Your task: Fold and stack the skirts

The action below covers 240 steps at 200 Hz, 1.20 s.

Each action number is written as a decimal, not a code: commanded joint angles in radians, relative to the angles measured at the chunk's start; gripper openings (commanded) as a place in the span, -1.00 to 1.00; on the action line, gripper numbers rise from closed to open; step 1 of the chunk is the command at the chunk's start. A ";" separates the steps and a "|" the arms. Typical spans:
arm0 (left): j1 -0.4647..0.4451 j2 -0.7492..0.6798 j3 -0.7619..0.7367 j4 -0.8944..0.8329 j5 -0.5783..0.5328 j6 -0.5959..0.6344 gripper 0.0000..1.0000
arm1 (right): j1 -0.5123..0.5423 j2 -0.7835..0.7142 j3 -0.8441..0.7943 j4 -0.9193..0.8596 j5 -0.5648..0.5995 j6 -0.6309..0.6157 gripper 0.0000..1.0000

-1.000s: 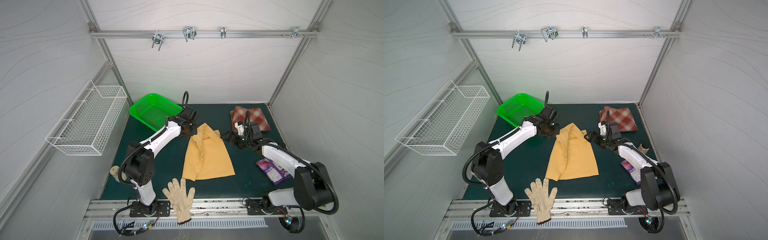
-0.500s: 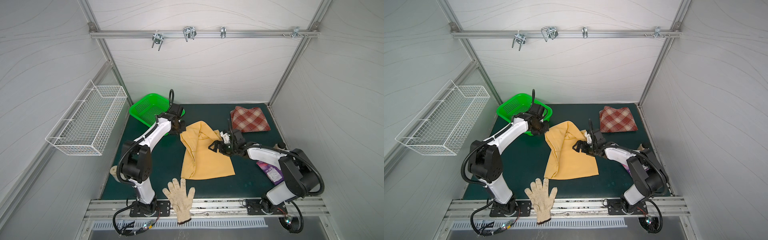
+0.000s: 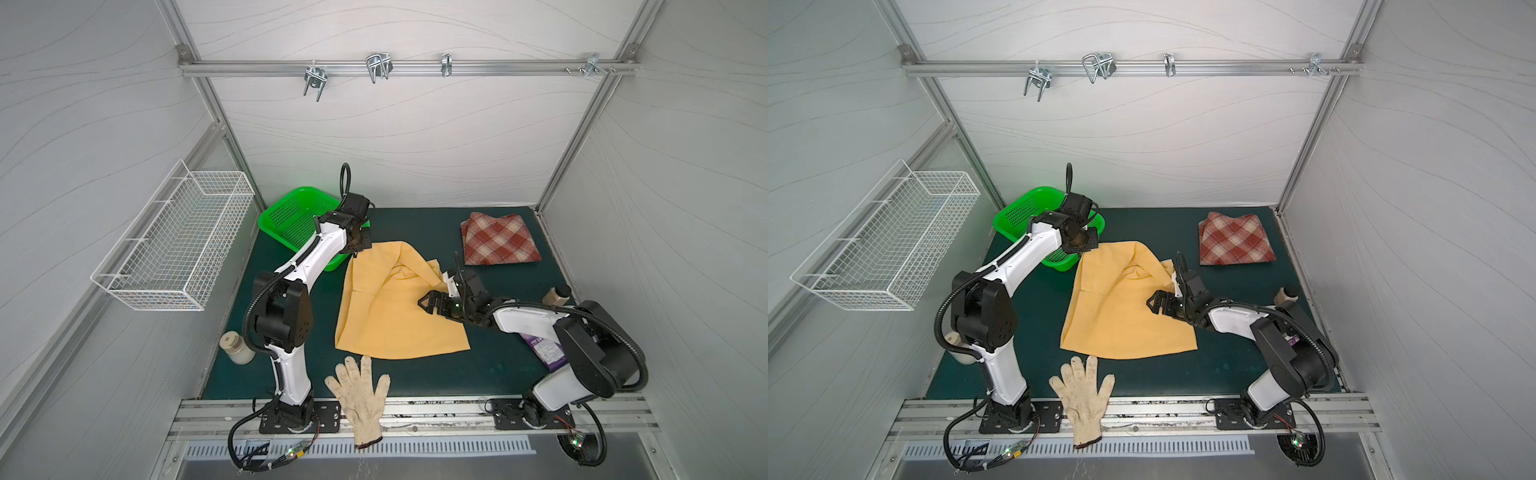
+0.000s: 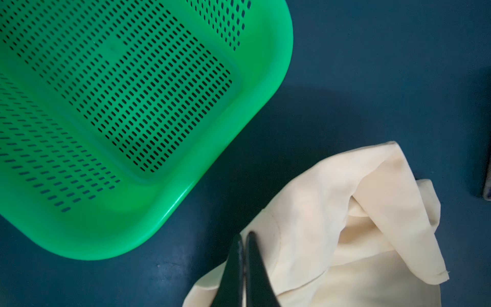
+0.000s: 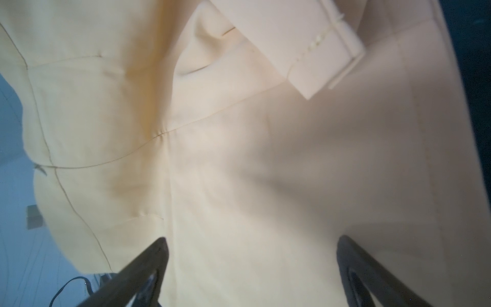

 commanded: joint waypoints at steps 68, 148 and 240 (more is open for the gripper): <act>-0.006 0.069 0.180 -0.014 -0.024 0.052 -0.69 | 0.030 -0.330 -0.308 -0.131 0.206 0.220 0.99; -0.097 -0.199 -0.079 0.096 0.046 -0.027 0.82 | 0.152 -0.681 -0.119 -0.402 0.403 0.122 0.98; -0.153 -0.523 -0.761 0.454 0.363 -0.332 0.98 | 0.014 -0.101 0.180 -0.279 0.078 -0.020 0.99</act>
